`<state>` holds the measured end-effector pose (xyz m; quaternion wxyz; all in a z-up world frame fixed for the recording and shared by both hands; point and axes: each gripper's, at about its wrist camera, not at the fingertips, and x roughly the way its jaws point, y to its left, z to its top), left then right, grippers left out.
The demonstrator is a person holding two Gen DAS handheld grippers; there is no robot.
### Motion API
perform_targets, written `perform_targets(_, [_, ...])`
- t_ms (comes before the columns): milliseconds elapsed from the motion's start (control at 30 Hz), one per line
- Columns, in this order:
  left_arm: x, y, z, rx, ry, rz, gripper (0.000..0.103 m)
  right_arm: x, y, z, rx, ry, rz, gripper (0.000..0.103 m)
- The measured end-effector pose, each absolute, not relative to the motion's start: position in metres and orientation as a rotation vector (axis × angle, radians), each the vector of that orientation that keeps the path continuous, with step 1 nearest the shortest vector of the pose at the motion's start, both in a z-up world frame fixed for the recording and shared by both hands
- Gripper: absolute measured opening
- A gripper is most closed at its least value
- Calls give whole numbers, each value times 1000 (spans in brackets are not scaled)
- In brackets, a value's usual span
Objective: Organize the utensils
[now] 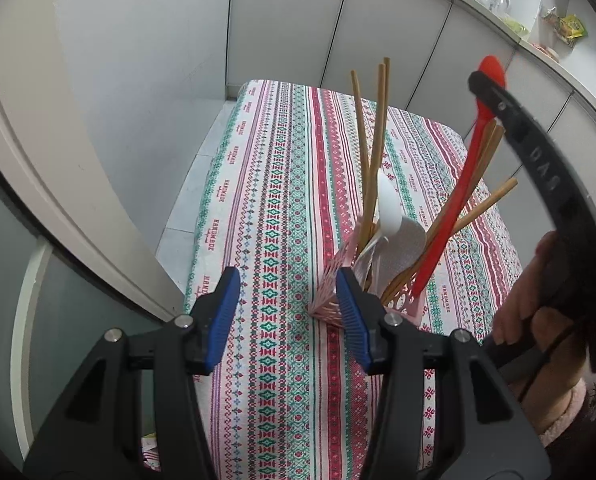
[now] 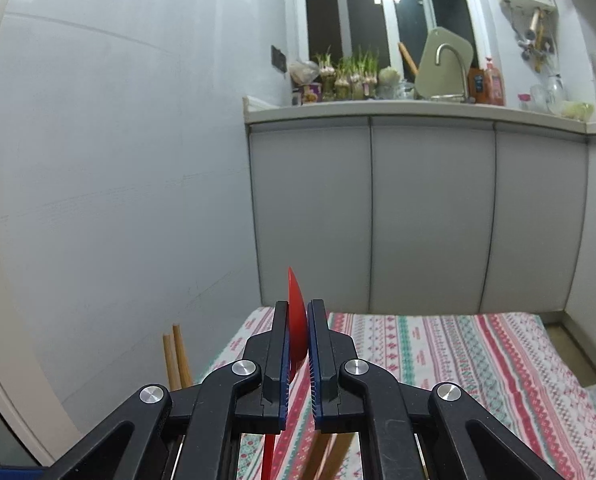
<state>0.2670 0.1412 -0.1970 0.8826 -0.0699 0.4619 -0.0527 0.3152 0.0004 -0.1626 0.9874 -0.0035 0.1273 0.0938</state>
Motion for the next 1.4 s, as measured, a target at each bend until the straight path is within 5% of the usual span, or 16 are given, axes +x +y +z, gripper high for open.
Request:
perform_targets(233, [268,142,-198,-163,972,-111,54,316,4,-181,-9,298,223,9])
perform_targets(400, [267,143,-195,-170,967,-114,56,306,1,-176,33,313,284,41])
perform_targets(633, [253,142,-183,-171,959,-119,63,278,-16,-142,28,377,281,43])
perform_targets(733, [246,140,-176,-182,959,-118,71,260,-29,-123,30,418,252,60])
perform_targets(1233, [179,93,-125,-136,891,-172,102,174,-96,-73,-16,625,48,96])
perform_targets(1400, [156,80,-112,-64,861,-143,103,148,-106,-64,-30,678,-1,101])
